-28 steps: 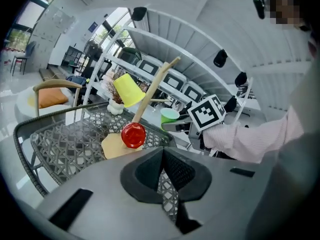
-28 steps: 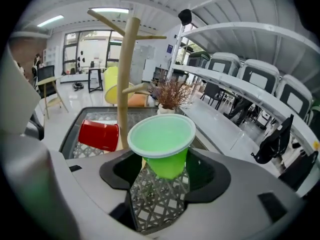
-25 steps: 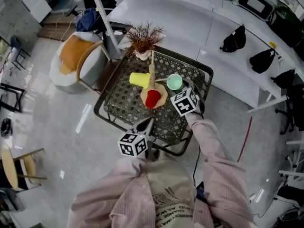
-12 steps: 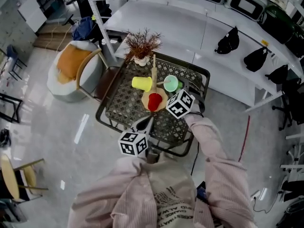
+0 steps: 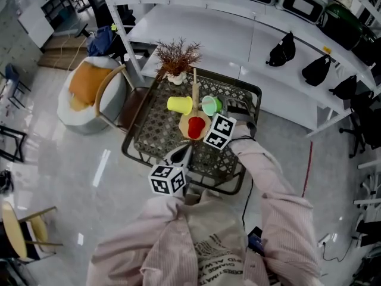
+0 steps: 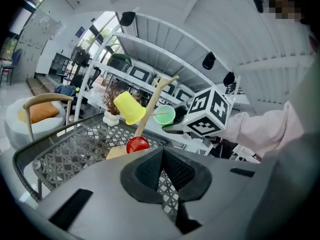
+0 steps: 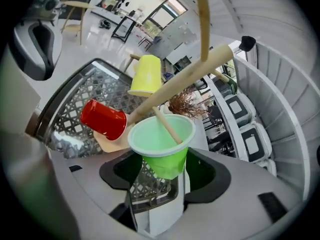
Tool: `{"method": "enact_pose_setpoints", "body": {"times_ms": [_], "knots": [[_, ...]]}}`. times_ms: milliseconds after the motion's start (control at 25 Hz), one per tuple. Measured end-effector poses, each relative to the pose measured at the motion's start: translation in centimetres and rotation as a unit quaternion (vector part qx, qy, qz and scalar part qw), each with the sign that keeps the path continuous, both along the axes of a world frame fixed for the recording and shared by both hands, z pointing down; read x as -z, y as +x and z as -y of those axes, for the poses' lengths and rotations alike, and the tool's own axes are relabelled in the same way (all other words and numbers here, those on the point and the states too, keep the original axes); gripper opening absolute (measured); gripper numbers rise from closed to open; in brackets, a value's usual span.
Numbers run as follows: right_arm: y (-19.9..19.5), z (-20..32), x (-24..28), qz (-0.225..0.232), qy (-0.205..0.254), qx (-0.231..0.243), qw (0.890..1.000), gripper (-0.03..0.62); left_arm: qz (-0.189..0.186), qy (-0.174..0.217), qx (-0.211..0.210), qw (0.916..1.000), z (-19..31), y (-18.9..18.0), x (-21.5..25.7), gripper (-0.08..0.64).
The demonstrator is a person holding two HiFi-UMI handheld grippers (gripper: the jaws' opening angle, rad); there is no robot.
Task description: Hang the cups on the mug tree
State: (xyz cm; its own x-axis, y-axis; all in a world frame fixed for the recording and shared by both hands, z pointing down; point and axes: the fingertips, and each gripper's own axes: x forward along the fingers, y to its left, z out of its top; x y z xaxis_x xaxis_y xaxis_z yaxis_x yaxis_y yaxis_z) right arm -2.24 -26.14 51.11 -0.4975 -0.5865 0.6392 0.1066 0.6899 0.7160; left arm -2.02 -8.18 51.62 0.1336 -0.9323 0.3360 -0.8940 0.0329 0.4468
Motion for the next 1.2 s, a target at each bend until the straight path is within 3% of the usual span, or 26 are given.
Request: {"method": "enact_pose_setpoints", "body": {"times_ms": [440, 720, 1000, 1200], "knots": [[-1.1, -0.8, 0.2, -0.027, 0.055, 0.019, 0.998, 0.27, -0.003, 0.001, -0.002, 1.0, -0.8, -1.1, -0.2, -0.002], [-1.7, -1.4, 0.3, -0.045, 0.096, 0.055, 0.993, 0.272, -0.008, 0.003, -0.01, 0.9999, -0.8, -1.1, -0.5, -0.002], [-2.3, -2.0, 0.2, -0.042, 0.104, 0.062, 0.992, 0.272, -0.01, 0.004, -0.014, 0.9998, -0.8, -1.4, -0.5, -0.002], [-2.4, -2.2, -0.1, -0.047, 0.084, 0.065, 0.993, 0.275, -0.012, 0.003, -0.017, 0.9998, -0.9, -1.6, -0.5, -0.002]]}}
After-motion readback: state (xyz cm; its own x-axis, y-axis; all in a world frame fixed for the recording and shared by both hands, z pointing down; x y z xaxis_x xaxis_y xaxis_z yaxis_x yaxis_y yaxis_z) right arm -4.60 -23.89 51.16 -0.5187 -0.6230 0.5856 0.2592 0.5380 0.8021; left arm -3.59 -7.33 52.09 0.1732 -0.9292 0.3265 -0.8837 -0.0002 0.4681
